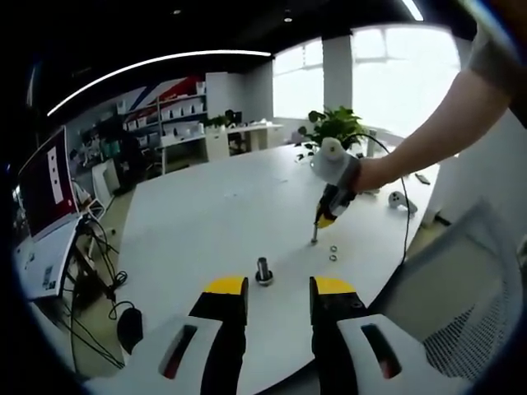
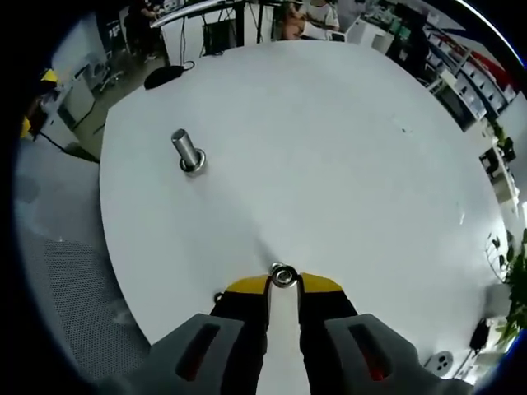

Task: Place the washer onto the threaded stud by aligning its center hole with the stud, sliding it down to the base, and recovering from edge contact or off-axis alignment until the washer reaches the visible bottom stop.

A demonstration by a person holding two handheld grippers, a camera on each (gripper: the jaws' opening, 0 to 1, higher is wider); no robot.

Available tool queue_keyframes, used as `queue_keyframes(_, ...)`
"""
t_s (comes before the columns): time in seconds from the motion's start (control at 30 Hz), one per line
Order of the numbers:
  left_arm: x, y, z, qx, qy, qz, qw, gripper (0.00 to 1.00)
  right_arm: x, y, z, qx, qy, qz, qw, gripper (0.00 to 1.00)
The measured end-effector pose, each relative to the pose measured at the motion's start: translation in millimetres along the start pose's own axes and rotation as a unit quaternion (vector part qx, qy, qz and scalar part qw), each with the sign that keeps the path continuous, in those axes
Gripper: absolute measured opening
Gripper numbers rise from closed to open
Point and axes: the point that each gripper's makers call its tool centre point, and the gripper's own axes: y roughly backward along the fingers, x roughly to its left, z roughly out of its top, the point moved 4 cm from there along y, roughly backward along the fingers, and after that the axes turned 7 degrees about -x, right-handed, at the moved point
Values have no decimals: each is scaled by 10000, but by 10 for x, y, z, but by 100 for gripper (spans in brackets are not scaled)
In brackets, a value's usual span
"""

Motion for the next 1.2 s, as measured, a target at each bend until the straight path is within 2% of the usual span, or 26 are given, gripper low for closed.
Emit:
queue_keyframes(0.73, 4, -10, -39, 83, 65, -18, 9999, 27, 16, -332, -106, 420, 34, 198, 9989, 15)
queue_keyframes(1.2, 16, -11, -43, 99, 111, 16, 9999, 28, 34, -429, -200, 548, 14, 294, 9981, 15)
